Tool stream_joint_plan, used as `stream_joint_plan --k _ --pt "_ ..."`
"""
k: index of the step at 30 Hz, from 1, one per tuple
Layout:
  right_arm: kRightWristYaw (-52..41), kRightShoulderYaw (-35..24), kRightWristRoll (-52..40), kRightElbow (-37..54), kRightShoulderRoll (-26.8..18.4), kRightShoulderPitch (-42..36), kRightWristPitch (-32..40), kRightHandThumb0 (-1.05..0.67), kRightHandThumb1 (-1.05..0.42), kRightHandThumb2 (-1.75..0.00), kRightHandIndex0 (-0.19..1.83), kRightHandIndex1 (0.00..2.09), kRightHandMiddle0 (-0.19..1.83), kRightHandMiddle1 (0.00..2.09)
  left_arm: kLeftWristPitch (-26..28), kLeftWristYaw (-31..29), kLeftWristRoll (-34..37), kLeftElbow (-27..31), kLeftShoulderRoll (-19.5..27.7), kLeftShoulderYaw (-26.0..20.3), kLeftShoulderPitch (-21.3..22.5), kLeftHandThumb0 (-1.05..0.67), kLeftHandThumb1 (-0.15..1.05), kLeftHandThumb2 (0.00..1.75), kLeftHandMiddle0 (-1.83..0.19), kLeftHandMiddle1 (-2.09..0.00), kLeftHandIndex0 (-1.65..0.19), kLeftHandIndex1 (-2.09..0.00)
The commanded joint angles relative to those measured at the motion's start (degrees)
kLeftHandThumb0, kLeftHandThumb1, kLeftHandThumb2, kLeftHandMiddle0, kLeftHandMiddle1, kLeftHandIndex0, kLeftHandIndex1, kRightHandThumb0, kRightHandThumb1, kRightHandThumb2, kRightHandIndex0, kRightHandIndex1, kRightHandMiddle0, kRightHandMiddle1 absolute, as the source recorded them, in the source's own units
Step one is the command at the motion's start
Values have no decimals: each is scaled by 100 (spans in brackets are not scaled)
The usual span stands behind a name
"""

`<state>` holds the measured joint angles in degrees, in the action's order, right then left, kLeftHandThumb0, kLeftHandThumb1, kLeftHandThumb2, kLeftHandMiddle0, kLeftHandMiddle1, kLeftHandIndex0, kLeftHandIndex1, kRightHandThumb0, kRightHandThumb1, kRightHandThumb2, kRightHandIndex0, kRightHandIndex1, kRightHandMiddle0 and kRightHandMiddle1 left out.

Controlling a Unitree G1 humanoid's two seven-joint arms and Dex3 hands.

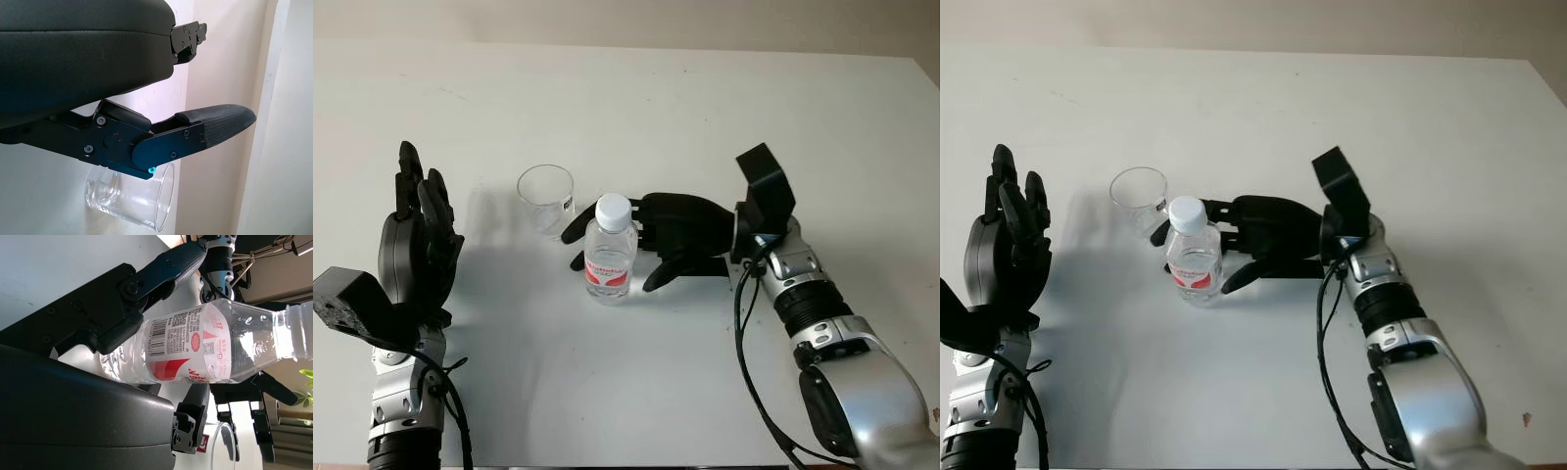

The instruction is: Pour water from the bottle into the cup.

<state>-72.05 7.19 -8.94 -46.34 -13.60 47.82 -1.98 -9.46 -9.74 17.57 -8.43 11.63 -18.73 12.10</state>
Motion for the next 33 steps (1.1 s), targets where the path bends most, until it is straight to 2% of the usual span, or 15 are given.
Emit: stream_joint_plan --k 1,12,20,22,28,29,31,33 --pt "-22 55 16 112 70 -72 -9 -78 -72 -5 6 92 -8 108 -26 -4 -4 -29 -17 10 6 -79 105 71 18 -6 19 0" --pt "-198 107 -29 -176 380 -44 -145 -79 -75 -6 2 86 -13 108 -5 33 36 -21 -62 11 22 -79 105 69 17 -5 19 -1" --pt "50 71 -41 -315 723 -224 -241 -78 -71 -5 8 90 -7 113 -23 15 40 -60 -71 8 24 -79 105 69 17 -5 19 -2" --pt "178 51 -34 -342 816 -296 -316 -76 -71 -5 11 102 -5 125 -23 23 31 -63 -73 11 28 -79 105 69 17 -5 19 -2" --pt "600 38 23 -355 1043 -458 -421 -59 -69 -5 16 180 8 194 -34 27 33 -64 -96 11 30 -80 105 68 18 -5 19 -2" --pt "666 35 28 -352 1071 -481 -441 -52 -70 -6 23 197 16 203 -42 28 39 -67 -104 6 34 -79 105 68 17 -5 19 -2" --pt "796 62 83 -328 1096 -517 -516 -44 -72 -6 44 206 32 208 -53 28 44 -69 -114 2 37 -79 105 68 17 -5 19 -2" --pt "992 124 216 -236 1084 -591 -767 -39 -76 -6 92 209 72 209 -52 16 51 -66 -111 0 35 -79 105 68 17 -5 19 -2"
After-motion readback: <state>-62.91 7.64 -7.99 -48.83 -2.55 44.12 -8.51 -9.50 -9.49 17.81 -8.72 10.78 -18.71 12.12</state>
